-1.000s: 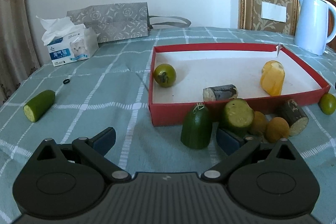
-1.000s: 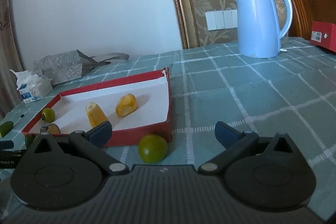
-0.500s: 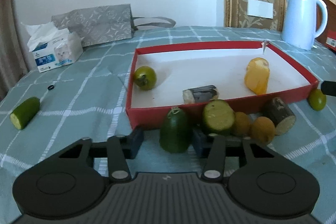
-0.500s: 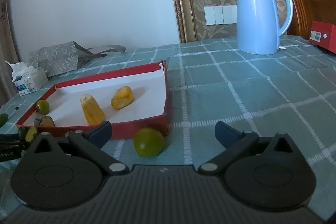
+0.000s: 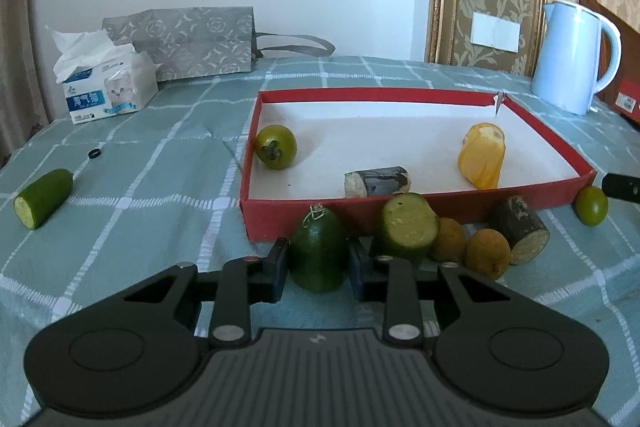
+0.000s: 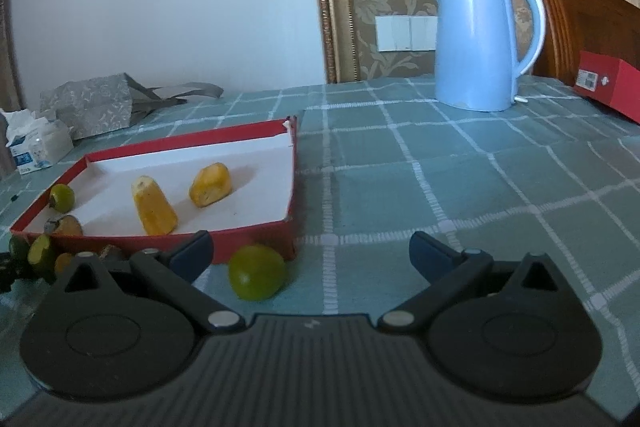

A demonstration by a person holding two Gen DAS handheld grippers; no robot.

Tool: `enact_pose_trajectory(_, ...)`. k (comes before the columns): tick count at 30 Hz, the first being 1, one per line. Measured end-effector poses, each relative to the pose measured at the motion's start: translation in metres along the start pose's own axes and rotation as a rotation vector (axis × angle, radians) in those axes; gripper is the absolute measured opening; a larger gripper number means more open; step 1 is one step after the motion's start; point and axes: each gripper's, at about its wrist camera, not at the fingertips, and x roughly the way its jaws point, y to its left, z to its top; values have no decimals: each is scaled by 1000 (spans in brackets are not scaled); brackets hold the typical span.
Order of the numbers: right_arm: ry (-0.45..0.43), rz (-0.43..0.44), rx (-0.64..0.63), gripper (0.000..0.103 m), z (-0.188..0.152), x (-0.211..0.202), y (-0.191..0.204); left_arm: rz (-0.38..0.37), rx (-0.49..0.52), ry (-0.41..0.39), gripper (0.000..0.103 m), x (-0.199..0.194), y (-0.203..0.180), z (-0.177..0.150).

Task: Organize fruits
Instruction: 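Hold the green chunk in the left tool while the right tool grasps the green round fruit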

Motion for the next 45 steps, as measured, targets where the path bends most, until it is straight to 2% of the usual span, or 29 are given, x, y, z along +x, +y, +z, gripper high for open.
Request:
enact_pose_trajectory(6,5,-9,-104,103,-5,1,17,-10,-33,-7,30,-4,6,-2)
enact_pose_trajectory(13,51,23,-73,97,-3,9,13,-16,-37,-4,30,-3,7,-2)
enact_pose_trajectory(22,115,53,-122,91,-4,20,25,-19,-33,-1,30,-2,6,-2)
enact_pose_trajectory(26,168,36,-152,91,-6,29,31,-21,-34,0,30,-2,6,-3)
enact_pose_trajectory(33,175,27,-157,91,-6,31,33,-21,-34,0,30,-2,6,-3)
enact_pose_trajectory(35,172,32,-164,88,-5,31,35,-20,-33,1,30,-2,6,-3)
enact_pose_trajectory(38,161,43,-177,76,-5,31,37,-21,-34,1,30,-2,6,-2)
enact_pose_trajectory(40,151,54,-184,61,-5,29,39,-20,-33,2,30,-2,6,-3)
enact_pose_trajectory(44,144,61,-197,54,-5,28,42,-22,-30,2,30,-2,6,-3)
enact_pose_trajectory(45,142,59,-195,49,-5,28,42,-21,-30,3,30,-2,6,-4)
